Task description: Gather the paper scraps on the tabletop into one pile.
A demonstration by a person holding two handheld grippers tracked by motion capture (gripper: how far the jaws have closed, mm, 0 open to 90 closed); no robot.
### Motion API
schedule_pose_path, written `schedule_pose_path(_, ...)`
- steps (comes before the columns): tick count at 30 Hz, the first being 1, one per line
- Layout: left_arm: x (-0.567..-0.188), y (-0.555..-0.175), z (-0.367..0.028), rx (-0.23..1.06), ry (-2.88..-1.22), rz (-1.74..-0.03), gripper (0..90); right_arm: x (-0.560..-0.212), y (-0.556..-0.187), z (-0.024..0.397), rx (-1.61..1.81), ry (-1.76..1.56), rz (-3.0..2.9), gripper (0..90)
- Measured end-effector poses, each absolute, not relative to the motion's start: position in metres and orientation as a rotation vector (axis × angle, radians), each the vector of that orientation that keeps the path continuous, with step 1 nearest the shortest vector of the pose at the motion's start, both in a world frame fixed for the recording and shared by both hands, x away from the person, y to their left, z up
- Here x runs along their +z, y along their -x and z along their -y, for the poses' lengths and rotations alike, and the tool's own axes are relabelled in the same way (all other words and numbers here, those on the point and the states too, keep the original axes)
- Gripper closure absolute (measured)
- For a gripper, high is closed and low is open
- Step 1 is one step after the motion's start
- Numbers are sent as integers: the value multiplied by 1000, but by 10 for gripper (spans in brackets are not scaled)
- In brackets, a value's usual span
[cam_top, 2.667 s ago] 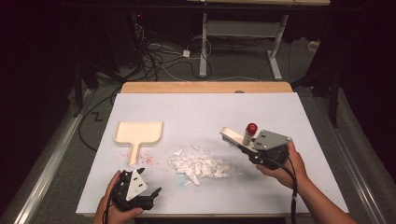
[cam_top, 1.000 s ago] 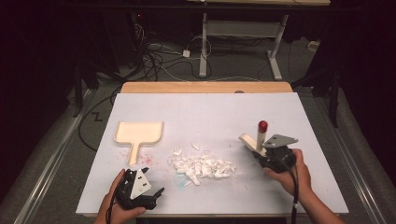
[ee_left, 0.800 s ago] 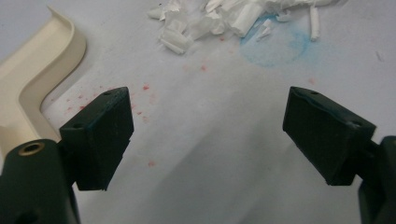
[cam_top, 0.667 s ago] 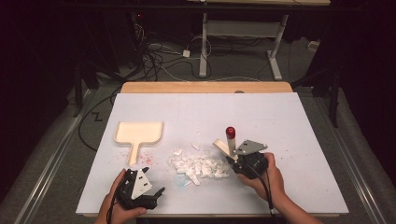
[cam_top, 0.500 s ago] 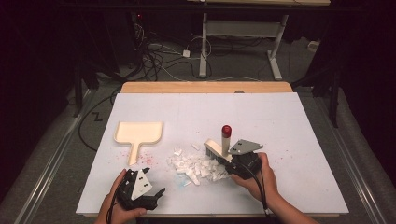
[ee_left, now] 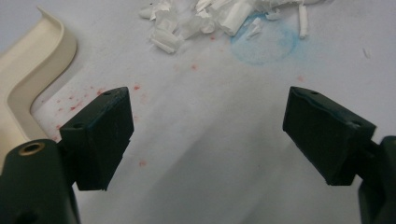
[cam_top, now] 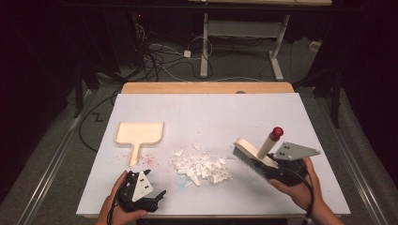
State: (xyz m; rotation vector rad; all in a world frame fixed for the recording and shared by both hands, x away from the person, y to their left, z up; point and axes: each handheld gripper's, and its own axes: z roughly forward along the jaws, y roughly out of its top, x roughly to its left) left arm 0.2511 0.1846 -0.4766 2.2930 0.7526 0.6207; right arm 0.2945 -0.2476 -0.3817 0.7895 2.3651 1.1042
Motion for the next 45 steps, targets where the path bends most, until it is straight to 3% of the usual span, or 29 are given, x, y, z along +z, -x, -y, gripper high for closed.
schedule_pose_path(10,-478,-253,-178,615,-2318,-733,155,-384,-258,292,953,-662,-2587,680)
schedule_pose_path(19,-479,-254,-177,603,-2330,-718,155,-408,-265,262,932,-598,-2710,680)
schedule_pose_path(34,-481,-258,-177,587,-2328,-730,155,-414,-309,171,998,-483,-2583,680)
schedule_pose_path(45,-477,-254,-185,601,-2298,-784,155,-382,-319,205,1189,-693,-2338,679)
